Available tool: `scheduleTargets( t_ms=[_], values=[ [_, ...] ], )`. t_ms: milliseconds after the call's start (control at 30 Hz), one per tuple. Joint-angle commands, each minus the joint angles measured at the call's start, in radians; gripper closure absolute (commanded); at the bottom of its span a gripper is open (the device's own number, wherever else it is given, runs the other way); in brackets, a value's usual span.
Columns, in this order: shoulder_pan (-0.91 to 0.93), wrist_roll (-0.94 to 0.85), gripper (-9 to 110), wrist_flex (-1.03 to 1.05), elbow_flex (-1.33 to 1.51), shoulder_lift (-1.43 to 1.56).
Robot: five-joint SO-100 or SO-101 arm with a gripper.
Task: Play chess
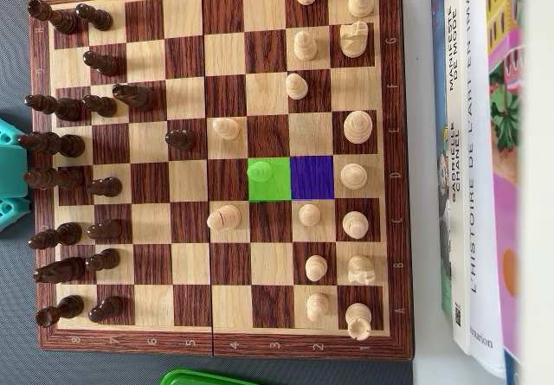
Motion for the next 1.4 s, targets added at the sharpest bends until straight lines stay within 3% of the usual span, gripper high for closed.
scheduleTargets(
  t_ms=[0, 467, 1367],
  values=[
    [-0.006, -0.005, 91, -0.037, 0.02, -0.008],
    [-0.006, -0.026, 91, -0.196, 0.021, -0.008],
    [0.0, -0.049, 91, -0.196, 0.021, -0.008]
  ],
)
